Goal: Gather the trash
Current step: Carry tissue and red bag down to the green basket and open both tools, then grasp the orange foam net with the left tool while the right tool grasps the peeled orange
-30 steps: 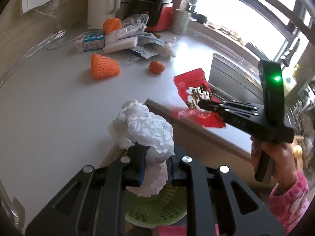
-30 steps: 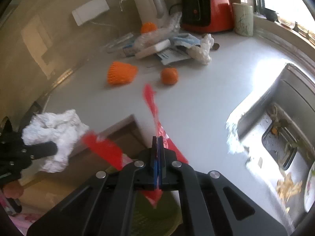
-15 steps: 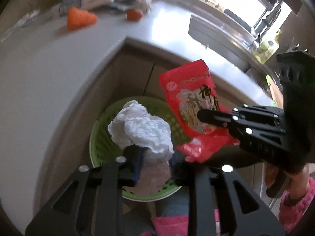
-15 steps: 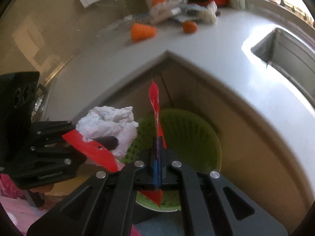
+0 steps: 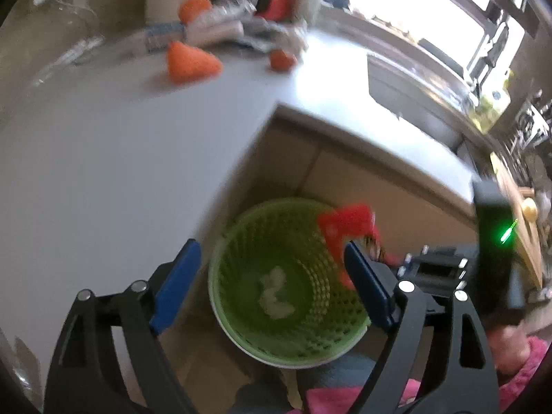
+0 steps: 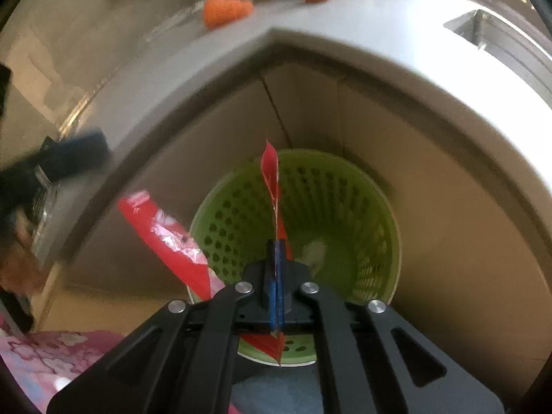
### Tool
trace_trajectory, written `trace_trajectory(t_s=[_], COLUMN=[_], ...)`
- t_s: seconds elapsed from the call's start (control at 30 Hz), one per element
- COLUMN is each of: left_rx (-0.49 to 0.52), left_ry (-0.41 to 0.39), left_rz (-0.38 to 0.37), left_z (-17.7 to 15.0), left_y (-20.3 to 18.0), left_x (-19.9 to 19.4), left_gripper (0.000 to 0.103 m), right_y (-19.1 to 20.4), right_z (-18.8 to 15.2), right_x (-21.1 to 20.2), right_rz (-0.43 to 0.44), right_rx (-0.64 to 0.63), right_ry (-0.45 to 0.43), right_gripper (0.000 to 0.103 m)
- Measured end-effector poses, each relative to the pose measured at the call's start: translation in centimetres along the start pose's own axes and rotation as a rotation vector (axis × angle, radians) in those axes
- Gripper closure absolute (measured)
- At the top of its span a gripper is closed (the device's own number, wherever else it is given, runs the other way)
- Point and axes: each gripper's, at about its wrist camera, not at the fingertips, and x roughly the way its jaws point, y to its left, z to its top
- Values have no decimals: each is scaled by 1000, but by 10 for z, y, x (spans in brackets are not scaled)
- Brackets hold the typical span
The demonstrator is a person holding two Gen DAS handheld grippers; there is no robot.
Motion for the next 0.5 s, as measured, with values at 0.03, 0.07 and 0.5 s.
trace_trajectory(t_s=[0.03, 0.07, 0.5], left_rx=[-3, -7, -129], left_ry=[-13, -32, -120], left_rz=[4, 20, 154], left_z=[4, 11, 91], left_y=[3, 7, 39], left_x=[-3, -8, 11], left_gripper=[20, 17, 8], right_y=[1, 0, 5], right_z=[-1, -2, 74], right_x=[4, 5, -37], right_rz=[-8, -4, 4], right_rx=[-4, -7, -127], right_ry=[14, 28, -87], right_gripper=[91, 72, 2])
